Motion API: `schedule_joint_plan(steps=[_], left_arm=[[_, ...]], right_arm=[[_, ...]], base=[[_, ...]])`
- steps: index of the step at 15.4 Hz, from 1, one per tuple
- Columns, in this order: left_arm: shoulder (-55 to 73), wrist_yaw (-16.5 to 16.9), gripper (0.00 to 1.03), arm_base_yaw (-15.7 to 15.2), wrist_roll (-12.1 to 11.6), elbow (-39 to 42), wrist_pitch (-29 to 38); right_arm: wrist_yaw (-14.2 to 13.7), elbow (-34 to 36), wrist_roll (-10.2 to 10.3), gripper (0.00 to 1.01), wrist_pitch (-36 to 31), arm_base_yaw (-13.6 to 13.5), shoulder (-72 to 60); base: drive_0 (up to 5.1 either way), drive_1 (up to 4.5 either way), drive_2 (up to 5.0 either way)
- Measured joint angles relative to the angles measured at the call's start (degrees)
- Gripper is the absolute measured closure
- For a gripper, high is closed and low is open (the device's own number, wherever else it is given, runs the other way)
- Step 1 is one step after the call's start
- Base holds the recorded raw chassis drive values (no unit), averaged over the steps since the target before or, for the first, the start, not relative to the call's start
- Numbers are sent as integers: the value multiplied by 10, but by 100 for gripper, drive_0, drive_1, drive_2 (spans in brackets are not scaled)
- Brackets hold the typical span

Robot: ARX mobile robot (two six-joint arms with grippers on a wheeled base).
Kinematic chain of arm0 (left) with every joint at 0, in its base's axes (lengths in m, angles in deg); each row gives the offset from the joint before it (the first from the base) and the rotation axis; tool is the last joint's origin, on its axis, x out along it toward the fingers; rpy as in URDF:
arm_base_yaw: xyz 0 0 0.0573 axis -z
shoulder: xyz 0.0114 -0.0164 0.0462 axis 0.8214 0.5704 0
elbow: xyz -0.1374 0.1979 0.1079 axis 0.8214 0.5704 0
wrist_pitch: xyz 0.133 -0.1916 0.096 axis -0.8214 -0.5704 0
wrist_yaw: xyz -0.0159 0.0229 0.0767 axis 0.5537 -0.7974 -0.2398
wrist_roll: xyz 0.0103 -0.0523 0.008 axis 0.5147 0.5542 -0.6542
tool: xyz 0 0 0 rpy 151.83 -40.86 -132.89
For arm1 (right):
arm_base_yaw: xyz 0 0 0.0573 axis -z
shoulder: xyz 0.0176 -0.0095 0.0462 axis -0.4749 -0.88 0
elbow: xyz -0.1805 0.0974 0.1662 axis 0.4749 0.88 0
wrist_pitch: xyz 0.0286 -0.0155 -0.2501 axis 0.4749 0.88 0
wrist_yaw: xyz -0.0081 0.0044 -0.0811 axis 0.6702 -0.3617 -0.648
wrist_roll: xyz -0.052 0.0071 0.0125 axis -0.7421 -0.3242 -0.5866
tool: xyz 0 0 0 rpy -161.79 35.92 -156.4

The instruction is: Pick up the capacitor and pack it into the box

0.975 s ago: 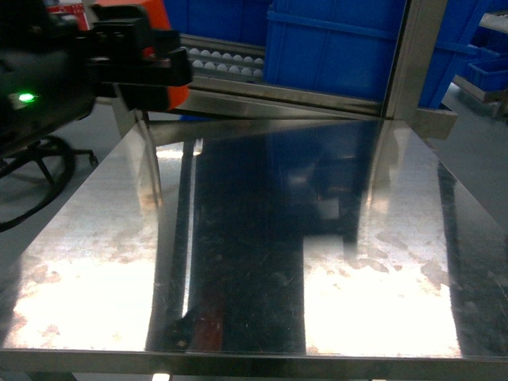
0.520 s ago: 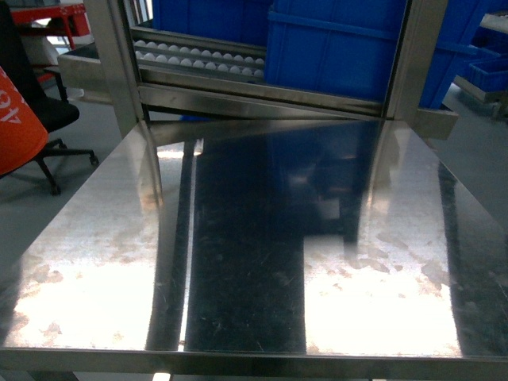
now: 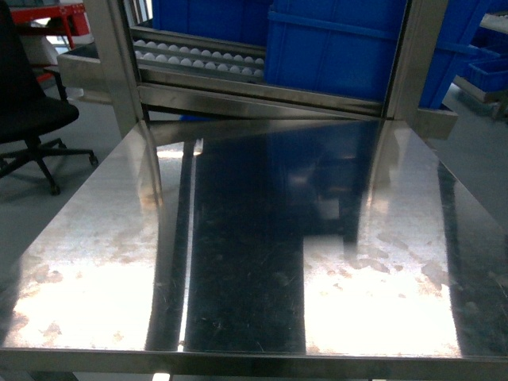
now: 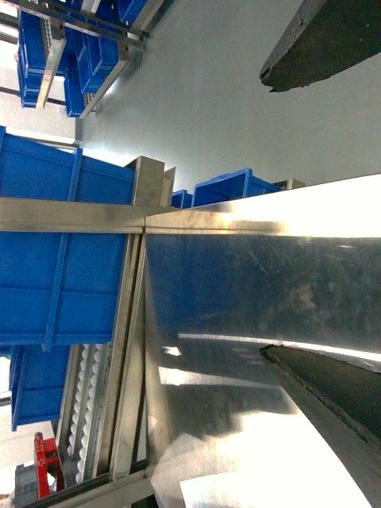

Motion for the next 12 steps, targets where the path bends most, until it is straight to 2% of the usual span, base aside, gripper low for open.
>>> schedule_joint_plan(steps=[5,6,7,8,9,12], left_arm=[[-116,75,58,-75,0,49,-70],[-130,83,58,-81,0,53,-80],[-151,132,58,-121,0,57,-96],[-169,136,58,-147,-1,60,-108],[-175,140,58,-146,-1,74,-82],[-222,146,58,-142,-2,75,-135]], right_arm=[[0,0,0,3,0,0,0],[0,0,0,3,0,0,0],[0,0,0,3,0,0,0],[0,0,0,3,0,0,0],[0,0,0,3,0,0,0],[0,0,0,3,0,0,0]], base=[[0,0,0],[0,0,0],[0,0,0],[0,0,0],[0,0,0],[0,0,0]])
